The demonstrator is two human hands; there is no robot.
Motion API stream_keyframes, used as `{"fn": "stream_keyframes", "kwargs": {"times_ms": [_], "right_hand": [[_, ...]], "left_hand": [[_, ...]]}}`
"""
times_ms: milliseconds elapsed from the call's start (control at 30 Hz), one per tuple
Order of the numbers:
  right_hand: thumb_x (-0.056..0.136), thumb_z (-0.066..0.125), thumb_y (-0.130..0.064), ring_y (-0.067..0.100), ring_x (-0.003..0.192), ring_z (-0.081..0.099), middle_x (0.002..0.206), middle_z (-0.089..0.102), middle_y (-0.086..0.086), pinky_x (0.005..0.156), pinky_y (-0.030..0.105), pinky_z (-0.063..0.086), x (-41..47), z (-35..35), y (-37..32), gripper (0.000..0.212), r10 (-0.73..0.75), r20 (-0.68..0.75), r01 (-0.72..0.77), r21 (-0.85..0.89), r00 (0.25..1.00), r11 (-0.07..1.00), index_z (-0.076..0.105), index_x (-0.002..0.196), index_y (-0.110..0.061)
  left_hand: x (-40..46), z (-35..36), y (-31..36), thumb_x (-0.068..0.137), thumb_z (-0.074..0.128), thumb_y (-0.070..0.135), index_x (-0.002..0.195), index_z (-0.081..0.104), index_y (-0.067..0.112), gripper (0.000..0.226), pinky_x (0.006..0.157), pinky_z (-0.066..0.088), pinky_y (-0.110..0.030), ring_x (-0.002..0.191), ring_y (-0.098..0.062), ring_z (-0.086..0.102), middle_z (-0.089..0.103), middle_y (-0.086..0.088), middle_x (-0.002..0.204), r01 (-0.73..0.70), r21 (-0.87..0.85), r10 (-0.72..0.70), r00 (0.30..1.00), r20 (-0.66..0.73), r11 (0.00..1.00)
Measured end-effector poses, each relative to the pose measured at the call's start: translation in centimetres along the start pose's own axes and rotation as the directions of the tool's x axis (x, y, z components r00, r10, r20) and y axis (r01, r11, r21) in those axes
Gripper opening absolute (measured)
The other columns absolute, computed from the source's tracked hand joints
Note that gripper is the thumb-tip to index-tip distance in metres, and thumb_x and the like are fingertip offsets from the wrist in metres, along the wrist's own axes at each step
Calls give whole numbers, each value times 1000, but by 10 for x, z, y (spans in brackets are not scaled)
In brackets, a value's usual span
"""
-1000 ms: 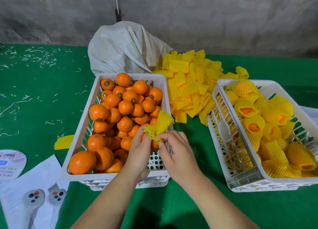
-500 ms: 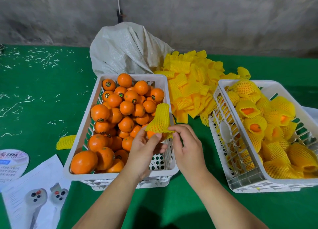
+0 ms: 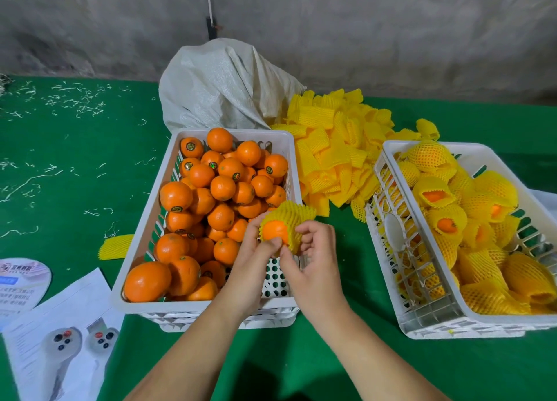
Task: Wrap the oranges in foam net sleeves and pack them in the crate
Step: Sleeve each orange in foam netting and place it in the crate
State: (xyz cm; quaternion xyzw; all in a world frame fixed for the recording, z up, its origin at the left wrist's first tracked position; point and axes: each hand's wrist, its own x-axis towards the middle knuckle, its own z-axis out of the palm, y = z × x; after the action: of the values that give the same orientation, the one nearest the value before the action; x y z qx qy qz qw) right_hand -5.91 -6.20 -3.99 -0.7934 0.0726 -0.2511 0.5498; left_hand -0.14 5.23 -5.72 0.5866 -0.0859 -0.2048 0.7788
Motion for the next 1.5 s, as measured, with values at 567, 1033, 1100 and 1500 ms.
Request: {"fn": "stream_keyframes", "kwargs": {"times_ms": [567, 1033, 1100, 1500], "right_hand": [[83, 62, -60, 1, 116, 54, 130, 40, -13, 92, 22, 52, -2, -5, -22, 50, 209, 150, -235, 184, 966, 954, 46, 131, -55], [93, 74, -40, 24, 94, 75, 105, 78, 11, 75, 32, 59, 31, -23, -16, 25, 478, 146, -481, 501, 866, 719, 75, 103, -17], [88, 75, -45, 26, 99, 75, 109, 77, 9, 78, 37, 60, 32, -22, -18, 38, 521, 98, -489, 524, 848, 698, 70, 112, -16], [105, 58, -22, 25, 127, 65, 141, 65, 6, 107, 46, 51, 16, 1, -25, 45, 532, 430, -659, 651, 730, 378, 49, 148, -31]], "left_hand": [[3, 0, -3, 77, 79, 17, 124, 62, 34, 53, 90, 58, -49, 104, -31, 69, 67, -18, 126, -67, -57, 59, 989, -136, 996], [-1, -2, 8, 84, 80, 44, 144, 58, 11, 72, 110, 51, -57, 130, -40, 61, 66, -17, 139, 34, -102, -37, 999, -28, 994], [-2, 0, 11, 75, 88, 54, 144, 56, 10, 88, 111, 49, -58, 131, -42, 60, 65, -18, 140, 38, -95, -38, 999, -1, 995], [-9, 3, -1, 91, 59, 47, 160, 35, 42, 73, 120, 35, -44, 151, -23, 42, 46, 1, 163, -113, 72, 106, 990, 95, 991]]}}
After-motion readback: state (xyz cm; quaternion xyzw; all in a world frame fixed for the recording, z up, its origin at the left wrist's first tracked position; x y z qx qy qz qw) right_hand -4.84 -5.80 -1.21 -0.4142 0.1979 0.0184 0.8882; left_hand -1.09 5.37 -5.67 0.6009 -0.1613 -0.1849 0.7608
